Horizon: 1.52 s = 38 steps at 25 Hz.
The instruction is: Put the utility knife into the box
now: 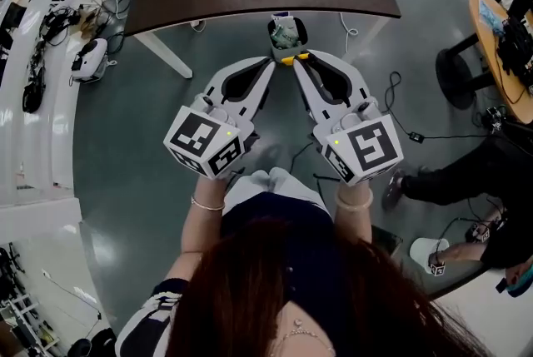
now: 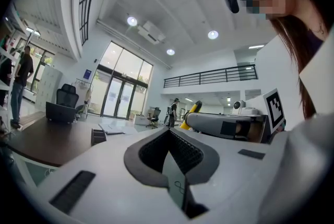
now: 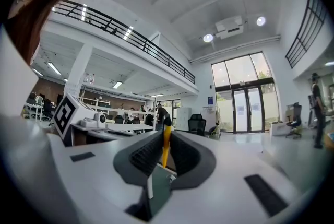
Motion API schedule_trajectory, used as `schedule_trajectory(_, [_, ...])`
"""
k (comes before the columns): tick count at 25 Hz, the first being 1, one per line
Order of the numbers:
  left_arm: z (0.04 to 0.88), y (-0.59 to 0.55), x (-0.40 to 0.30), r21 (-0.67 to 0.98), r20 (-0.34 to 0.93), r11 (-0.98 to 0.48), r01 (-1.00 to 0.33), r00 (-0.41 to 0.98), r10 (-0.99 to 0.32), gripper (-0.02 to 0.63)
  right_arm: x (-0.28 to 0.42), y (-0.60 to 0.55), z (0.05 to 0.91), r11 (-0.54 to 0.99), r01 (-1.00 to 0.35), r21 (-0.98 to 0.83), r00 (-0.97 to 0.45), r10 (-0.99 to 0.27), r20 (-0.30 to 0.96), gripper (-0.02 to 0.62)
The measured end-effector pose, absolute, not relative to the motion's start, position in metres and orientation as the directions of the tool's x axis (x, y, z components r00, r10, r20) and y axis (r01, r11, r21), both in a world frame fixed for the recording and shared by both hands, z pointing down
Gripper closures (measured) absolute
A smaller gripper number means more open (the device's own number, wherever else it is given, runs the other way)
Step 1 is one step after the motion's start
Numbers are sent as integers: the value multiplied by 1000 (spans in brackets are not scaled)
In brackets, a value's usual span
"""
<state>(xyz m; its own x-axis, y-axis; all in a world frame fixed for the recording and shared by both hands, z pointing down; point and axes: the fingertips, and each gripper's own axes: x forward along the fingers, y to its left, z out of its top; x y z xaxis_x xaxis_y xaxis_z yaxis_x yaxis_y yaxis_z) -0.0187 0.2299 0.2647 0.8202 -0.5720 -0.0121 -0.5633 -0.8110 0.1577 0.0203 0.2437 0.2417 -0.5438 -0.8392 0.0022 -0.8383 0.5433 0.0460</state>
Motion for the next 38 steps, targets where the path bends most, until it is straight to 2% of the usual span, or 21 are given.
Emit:
schedule_trajectory(9, [280, 188, -14, 170, 14, -794, -583, 807, -590, 604, 21, 196, 258, 571, -820, 23, -571, -821, 23, 543])
schedule_trajectory(22, [275, 38, -26, 167, -13, -832, -529, 843, -538, 604, 7, 57, 250, 517, -853, 78, -516, -856, 28, 543])
schedule_trajectory(30, [290, -33, -18, 216, 1, -824, -523, 844, -536, 604, 25, -5, 258, 486, -872, 60, -484, -874, 41, 543])
schedule_trajectory(38, [293, -137, 12, 203, -2, -807, -554, 824, -566, 604, 59, -115, 258, 517, -853, 66, -517, -856, 17, 543])
